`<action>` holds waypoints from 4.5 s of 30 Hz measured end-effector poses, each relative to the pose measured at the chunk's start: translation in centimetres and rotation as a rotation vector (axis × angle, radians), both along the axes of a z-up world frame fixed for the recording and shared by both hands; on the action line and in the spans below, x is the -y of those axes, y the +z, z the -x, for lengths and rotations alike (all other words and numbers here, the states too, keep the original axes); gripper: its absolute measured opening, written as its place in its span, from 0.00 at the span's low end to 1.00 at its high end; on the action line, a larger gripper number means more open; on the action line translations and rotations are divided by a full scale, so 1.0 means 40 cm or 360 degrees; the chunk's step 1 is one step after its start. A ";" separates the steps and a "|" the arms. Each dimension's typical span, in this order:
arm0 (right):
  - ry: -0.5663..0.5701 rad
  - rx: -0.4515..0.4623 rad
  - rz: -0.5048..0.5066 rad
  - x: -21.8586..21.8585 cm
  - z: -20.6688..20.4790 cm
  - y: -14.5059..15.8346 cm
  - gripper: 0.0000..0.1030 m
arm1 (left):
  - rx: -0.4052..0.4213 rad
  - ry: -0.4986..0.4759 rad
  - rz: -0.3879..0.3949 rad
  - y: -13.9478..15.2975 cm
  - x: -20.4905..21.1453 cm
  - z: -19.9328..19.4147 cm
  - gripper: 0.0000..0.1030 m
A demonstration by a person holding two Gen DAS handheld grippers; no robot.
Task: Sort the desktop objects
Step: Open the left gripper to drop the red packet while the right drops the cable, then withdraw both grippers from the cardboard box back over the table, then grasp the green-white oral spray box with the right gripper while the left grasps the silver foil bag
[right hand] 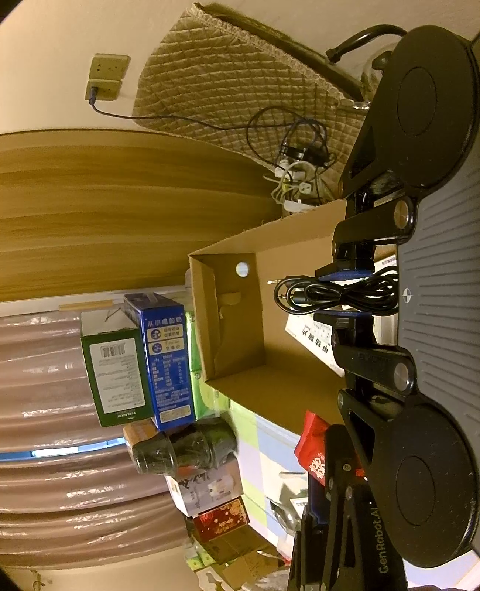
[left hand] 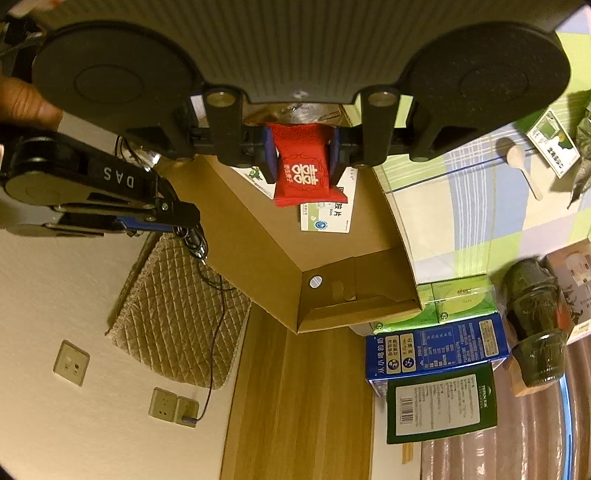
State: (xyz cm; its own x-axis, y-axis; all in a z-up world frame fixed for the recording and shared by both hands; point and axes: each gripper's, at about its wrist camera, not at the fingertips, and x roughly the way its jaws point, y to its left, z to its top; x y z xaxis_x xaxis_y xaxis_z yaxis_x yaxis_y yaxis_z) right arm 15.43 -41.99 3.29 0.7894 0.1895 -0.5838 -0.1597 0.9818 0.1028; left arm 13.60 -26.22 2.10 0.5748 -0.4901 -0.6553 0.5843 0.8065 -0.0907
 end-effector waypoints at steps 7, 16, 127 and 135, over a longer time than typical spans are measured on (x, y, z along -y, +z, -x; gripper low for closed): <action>-0.0007 -0.0013 -0.0004 0.005 -0.026 -0.010 0.12 | -0.0016 0.0003 0.0033 -0.009 0.011 -0.027 0.23; -0.0021 -0.0037 -0.0086 0.014 -0.066 -0.021 0.13 | -0.0072 0.0055 0.0114 -0.038 0.016 -0.070 0.41; 0.0978 -0.0177 0.0151 -0.865 -0.305 -0.413 0.63 | 0.0168 0.0457 -0.0399 -0.352 -0.805 -0.355 0.78; 0.0933 -0.0202 0.0166 -0.862 -0.306 -0.413 0.53 | 0.0178 0.0437 -0.0404 -0.359 -0.795 -0.363 0.55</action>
State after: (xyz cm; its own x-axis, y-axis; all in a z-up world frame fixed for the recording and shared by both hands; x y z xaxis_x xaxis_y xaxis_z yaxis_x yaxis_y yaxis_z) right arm 27.67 -7.50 -13.23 0.4942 0.5084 -0.7052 -0.6693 0.7401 0.0646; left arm 28.13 5.57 -12.28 0.7368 -0.1383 -0.6618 0.3385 0.9228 0.1840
